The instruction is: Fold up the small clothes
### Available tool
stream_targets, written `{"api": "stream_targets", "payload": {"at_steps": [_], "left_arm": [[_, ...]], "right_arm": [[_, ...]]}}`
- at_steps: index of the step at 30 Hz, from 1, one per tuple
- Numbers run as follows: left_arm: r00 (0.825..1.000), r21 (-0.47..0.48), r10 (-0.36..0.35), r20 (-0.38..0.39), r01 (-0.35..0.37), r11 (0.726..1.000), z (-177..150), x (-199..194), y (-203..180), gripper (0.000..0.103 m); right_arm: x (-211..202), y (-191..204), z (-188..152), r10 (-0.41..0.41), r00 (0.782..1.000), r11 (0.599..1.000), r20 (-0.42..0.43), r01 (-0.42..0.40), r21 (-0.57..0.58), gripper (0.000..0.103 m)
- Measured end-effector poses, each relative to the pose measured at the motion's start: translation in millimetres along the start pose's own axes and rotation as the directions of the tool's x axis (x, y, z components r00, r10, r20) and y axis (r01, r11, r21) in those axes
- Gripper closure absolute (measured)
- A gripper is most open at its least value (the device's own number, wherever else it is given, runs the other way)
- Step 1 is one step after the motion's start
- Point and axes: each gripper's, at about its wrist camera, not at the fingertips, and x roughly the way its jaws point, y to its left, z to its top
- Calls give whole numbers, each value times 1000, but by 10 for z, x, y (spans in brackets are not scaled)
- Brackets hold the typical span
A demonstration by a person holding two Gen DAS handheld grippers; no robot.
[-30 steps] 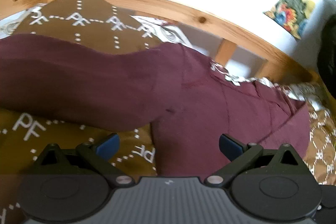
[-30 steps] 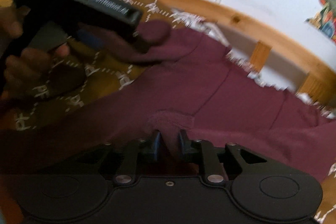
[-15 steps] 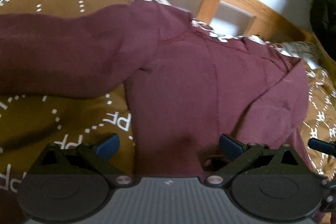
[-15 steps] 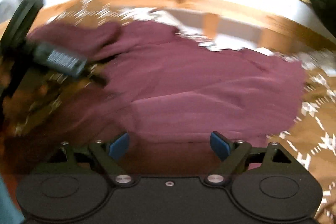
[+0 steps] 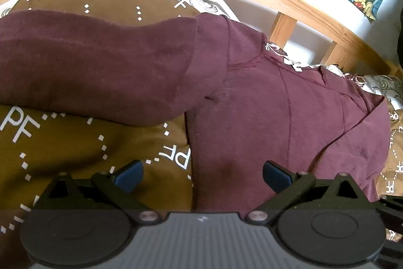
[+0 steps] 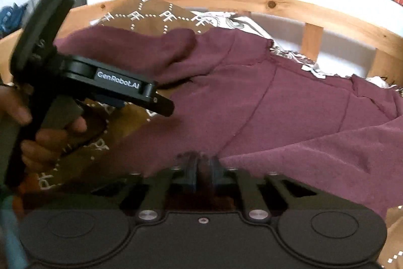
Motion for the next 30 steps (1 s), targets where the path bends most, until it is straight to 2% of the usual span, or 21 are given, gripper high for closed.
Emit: {"api": "stream_targets", "payload": {"at_steps": [3, 4, 6, 8, 10, 12, 16, 19, 22, 24, 25, 27, 28, 30], "left_arm": [[1000, -15, -6, 5, 6, 1000, 20, -5, 4, 1], [1000, -21, -8, 6, 8, 1000, 25, -7, 9, 1], [1000, -28, -8, 8, 8, 1000, 26, -8, 18, 1], [1000, -32, -9, 7, 9, 999, 18, -14, 18, 1], [1000, -28, -13, 7, 13, 1000, 11, -18, 7, 1], [1000, -20, -13, 12, 13, 1000, 2, -30, 1, 1], [1000, -7, -11, 13, 11, 1000, -3, -34, -9, 1], [1000, 2, -13, 10, 13, 1000, -8, -26, -20, 1], [1000, 15, -30, 4, 30, 999, -18, -23, -45, 1], [998, 29, -66, -9, 66, 997, -34, -24, -71, 1], [996, 37, -87, -16, 87, 996, -50, -27, -88, 1], [991, 61, -129, -35, 131, 990, -84, -30, -138, 1], [988, 78, -147, -46, 150, 986, -106, -27, -171, 1], [982, 115, -170, -79, 178, 977, -157, -8, -248, 1]], "right_arm": [[-206, -21, -28, -37, 997, 998, 68, 33, 55, 97], [-313, -53, -41, -53, 993, 993, 106, 42, 107, 97], [-517, -185, -122, -47, 983, 959, 176, -5, 284, 97], [-593, -294, -259, -40, 980, 903, 193, -48, 428, 97], [-523, -340, -401, -13, 991, 866, 137, -57, 497, 96], [-436, -336, -518, 19, 997, 853, 71, -54, 519, 96], [-347, -299, -589, 29, 999, 869, -18, -16, 495, 95], [-317, -288, -652, 28, 997, 875, -76, 12, 485, 90], [-341, -242, -687, 15, 996, 883, -91, 30, 469, 80], [-374, -187, -708, 15, 995, 894, -95, 29, 447, 62], [-385, -172, -706, 17, 996, 899, -91, 25, 436, 60], [-403, -171, -689, 13, 997, 905, -74, 20, 424, 46], [-438, -184, -685, 2, 998, 906, -67, 26, 422, 41], [-547, -253, -681, -41, 998, 902, -42, 55, 429, 24]]}}
